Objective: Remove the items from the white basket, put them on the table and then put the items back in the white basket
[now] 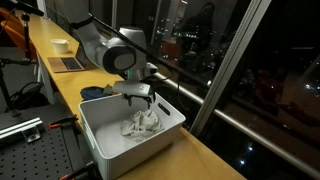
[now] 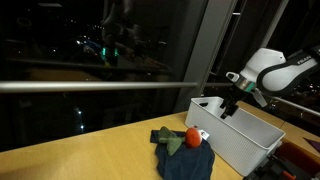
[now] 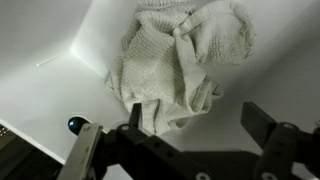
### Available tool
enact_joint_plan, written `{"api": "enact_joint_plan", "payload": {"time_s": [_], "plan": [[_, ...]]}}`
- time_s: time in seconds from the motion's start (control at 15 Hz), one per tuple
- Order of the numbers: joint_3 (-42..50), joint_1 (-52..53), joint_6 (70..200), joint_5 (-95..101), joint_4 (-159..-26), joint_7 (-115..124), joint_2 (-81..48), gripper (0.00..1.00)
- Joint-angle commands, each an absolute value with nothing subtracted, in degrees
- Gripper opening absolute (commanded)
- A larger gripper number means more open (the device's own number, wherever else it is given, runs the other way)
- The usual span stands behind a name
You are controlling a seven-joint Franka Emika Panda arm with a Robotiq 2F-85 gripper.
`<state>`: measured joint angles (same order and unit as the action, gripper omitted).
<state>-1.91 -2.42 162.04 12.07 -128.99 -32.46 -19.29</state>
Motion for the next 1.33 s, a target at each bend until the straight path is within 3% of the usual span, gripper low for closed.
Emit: {"api": "enact_joint_plan", "payload": {"time_s": [0.0, 0.6, 0.67, 0.8, 1.27], "plan": [[0.87, -1.59, 165.55, 17.0, -125.35, -28.23, -25.85, 1.0], [1.22, -5.43, 162.24, 15.98, -109.44, -27.34, -42.23, 1.0], [1.2, -5.39, 161.96, 15.84, -108.23, -26.88, -43.5, 0.75], [1.36, -5.25, 161.51, 15.86, -107.28, -26.1, -44.52, 0.66], [2.54, -5.35, 160.6, 15.88, -112.53, -22.63, -37.49, 0.12]]}}
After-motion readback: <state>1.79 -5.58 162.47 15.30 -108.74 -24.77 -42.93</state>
